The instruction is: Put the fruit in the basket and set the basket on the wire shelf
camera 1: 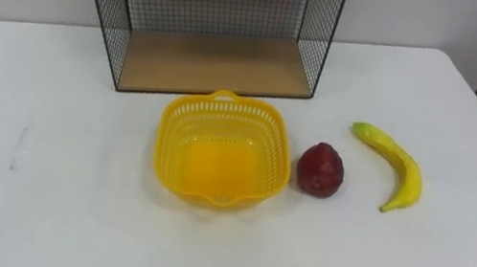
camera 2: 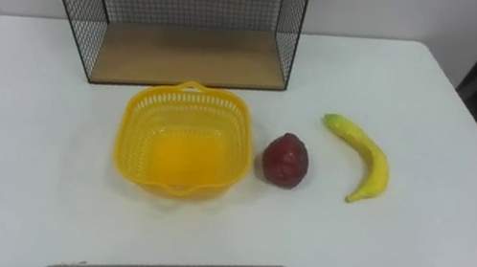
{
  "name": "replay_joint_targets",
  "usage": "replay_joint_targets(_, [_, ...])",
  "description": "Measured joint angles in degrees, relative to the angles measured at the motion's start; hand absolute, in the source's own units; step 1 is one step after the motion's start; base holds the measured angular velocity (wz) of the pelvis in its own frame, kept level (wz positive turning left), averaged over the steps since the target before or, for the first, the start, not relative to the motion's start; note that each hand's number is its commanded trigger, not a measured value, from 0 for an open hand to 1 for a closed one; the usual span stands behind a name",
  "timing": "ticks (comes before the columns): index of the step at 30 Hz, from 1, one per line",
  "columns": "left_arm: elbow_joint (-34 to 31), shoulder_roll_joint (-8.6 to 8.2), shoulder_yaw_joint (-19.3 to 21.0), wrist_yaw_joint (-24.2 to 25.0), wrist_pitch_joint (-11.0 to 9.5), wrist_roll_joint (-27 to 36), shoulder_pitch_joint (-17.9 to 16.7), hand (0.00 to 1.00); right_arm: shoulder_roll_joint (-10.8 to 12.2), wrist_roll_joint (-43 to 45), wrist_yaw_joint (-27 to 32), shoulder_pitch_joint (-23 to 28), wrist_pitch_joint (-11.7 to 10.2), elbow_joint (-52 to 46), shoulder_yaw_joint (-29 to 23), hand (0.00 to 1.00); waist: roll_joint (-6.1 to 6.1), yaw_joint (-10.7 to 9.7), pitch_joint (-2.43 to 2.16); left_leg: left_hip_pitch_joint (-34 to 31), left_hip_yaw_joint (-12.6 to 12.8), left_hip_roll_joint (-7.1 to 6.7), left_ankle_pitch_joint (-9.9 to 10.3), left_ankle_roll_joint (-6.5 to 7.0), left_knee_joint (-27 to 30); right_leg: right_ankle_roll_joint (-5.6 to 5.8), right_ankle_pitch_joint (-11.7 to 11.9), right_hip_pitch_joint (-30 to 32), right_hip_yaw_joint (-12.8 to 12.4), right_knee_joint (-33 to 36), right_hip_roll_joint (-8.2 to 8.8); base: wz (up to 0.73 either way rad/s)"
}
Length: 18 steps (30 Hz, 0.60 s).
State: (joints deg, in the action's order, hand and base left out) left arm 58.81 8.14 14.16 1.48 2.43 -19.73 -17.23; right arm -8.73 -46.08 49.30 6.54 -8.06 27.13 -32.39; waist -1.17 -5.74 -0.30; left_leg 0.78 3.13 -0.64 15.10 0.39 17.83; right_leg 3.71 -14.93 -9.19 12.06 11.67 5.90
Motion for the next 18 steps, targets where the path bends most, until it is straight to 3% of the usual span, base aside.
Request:
replay_joint_targets(5, [-0.2, 0.14, -1.1, -1.0, 0.0, -0.1, -0.3, 0.00, -0.2, 23.1, 9.3, -0.3, -1.1, -9.8, 0.9, 0.00, -0.16, 1.3, 0.05, -0.1, 0.0, -0.09, -0.2, 0.11, -0.6, 0.18, 0.4, 0.2, -0.2, -0.1, 0.02, 0.00])
replay_joint_targets(9, [0.1, 0.18, -3.2, -1.1, 0.0, -0.1, -0.5, 0.00, -0.3, 37.0, 10.1, -0.2, -1.5, -20.5, 4.6, 0.00, -0.29, 2.0, 0.07, 0.0, 0.0, -0.05, -0.2, 0.09, -0.6, 0.18, 0.4, 0.5, -0.3, -0.3, 0.00, 0.00])
replay_joint_targets(12, [0.1, 0.17, -4.1, -1.1, -0.5, -0.2, -0.3, 0.00, -0.9, 43.8, 9.3, 0.1, -3.2, -24.4, 8.0, 0.00, -0.51, 3.1, 0.04, 0.1, 0.0, -0.03, -0.3, 0.03, -0.5, 0.05, 0.6, 0.1, 0.0, -1.0, -0.07, 0.00])
replay_joint_targets(18, [0.1, 0.16, -5.5, -1.1, -1.2, -0.8, -0.3, 0.00, -1.2, 44.6, 3.5, 0.1, -3.3, -26.0, 12.8, 0.00, -0.69, 4.5, 0.12, -0.2, -0.2, -0.05, -0.3, 0.07, -0.3, 0.14, 0.7, 0.2, 0.2, -1.0, -0.04, 0.02])
